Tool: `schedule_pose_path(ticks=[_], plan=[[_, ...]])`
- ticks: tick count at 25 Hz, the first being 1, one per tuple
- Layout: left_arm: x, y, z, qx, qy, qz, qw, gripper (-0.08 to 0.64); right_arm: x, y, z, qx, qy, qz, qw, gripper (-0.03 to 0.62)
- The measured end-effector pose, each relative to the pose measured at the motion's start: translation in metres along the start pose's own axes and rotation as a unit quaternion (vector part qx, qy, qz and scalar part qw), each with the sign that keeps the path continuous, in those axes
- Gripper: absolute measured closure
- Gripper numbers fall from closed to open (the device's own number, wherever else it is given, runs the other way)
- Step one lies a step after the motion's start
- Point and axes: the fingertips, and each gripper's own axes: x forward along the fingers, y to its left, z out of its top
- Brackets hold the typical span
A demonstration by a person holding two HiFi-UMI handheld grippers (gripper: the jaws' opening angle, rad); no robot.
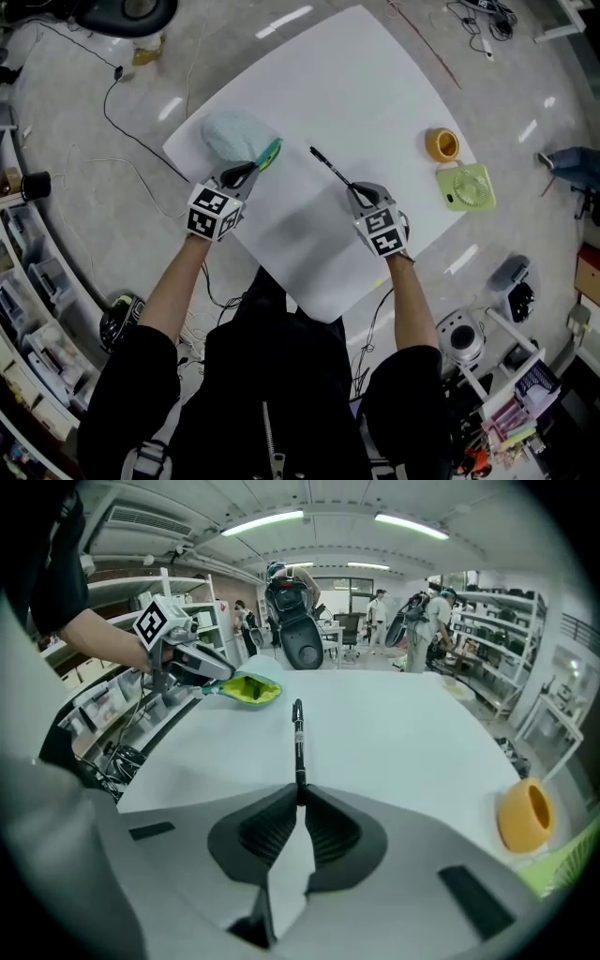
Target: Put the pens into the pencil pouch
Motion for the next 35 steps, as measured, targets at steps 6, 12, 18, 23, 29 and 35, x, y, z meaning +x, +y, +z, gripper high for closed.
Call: schedule_pose_path(ticks=[6,12,18,23,29,35], plan=[[0.002,0.0,0.003,0.0,-0.003,-0.001,1.0,0.511,0.003,0.016,0.009,-0.009,-0.004,0.023,1.0,0.554],[0.001,-0.001,0.004,-0.001,-0.007,-0.002,1.0,0.511,0.018,0.043,0.021,-0.029,-0.003,0.059,0.998,0.554],[-0.001,-0.002,0.008,-0.002,-0.012,-0.005,0.9999,0.511,0.032,0.063,0.047,-0.039,-0.016,0.079,0.996,0.554],[-0.004,-0.002,0.008,0.0,-0.014,-0.008,0.9999,0.511,0.047,0.077,0.065,-0.04,-0.02,0.095,0.994,0.554],[-0.005,0.0,0.011,-0.002,-0.018,-0.014,0.9997,0.511,0.065,0.087,0.085,-0.034,-0.022,0.102,0.994,0.552],[-0.003,-0.002,0.012,-0.003,-0.019,-0.02,0.9996,0.511,0.081,0.096,0.107,-0.02,-0.031,0.114,0.993,0.552]])
